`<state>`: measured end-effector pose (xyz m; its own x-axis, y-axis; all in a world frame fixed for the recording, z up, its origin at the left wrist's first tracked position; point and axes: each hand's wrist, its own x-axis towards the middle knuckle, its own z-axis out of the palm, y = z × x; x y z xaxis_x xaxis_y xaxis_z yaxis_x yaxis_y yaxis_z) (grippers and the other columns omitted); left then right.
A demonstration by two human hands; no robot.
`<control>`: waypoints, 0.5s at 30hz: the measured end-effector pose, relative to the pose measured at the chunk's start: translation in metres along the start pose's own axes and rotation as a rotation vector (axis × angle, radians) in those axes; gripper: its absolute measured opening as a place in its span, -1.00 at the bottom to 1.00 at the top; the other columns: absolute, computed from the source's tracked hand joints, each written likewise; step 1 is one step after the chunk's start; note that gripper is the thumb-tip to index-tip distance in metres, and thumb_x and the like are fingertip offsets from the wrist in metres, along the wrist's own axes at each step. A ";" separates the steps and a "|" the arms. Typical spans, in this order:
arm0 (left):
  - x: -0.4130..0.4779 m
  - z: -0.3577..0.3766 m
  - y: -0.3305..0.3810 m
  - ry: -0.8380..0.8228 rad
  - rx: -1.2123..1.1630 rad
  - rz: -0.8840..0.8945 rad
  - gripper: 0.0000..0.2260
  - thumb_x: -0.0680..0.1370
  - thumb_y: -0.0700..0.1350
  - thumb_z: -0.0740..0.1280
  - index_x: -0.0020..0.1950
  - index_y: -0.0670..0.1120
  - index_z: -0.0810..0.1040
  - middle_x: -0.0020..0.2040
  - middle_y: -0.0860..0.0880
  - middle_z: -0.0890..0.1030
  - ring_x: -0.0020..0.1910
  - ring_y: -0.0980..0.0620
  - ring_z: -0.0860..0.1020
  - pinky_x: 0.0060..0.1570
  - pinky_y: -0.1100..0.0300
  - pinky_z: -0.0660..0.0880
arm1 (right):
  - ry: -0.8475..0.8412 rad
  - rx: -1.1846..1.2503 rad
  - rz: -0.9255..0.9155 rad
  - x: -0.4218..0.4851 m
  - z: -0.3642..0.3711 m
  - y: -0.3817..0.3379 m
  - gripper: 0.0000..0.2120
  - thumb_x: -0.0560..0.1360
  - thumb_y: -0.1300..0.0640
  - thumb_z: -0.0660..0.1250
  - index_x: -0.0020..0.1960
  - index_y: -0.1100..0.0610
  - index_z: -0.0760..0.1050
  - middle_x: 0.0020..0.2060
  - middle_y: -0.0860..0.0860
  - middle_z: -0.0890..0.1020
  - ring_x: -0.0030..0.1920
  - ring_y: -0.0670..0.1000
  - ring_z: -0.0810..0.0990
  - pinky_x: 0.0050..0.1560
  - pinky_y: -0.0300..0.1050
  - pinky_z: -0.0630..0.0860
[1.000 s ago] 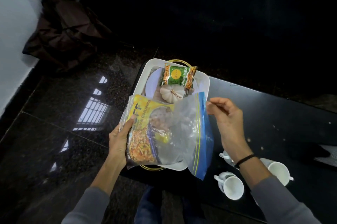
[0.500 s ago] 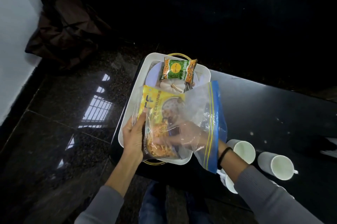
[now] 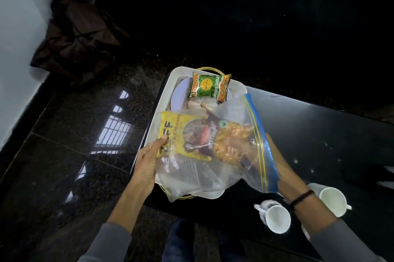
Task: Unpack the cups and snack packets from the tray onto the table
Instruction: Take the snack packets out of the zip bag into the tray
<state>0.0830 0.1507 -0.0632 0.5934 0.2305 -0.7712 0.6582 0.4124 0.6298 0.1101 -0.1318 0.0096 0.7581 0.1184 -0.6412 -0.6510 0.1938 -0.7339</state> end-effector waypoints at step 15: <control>0.005 -0.020 0.007 0.034 -0.220 -0.077 -0.83 0.47 -0.12 0.34 -0.31 0.03 0.45 -0.25 0.01 0.43 -0.28 -0.01 0.49 -0.22 0.10 0.52 | 0.559 -0.424 -0.354 0.029 -0.031 -0.003 -0.88 0.51 0.06 0.43 0.01 0.05 0.58 -0.19 -0.08 0.71 -0.25 -0.27 0.67 -0.29 -0.45 0.51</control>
<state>0.0811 0.1728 -0.0641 0.5267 0.2193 -0.8213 0.5822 0.6110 0.5364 0.1322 -0.1594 -0.0139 0.8651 -0.4106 -0.2882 -0.4182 -0.2732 -0.8663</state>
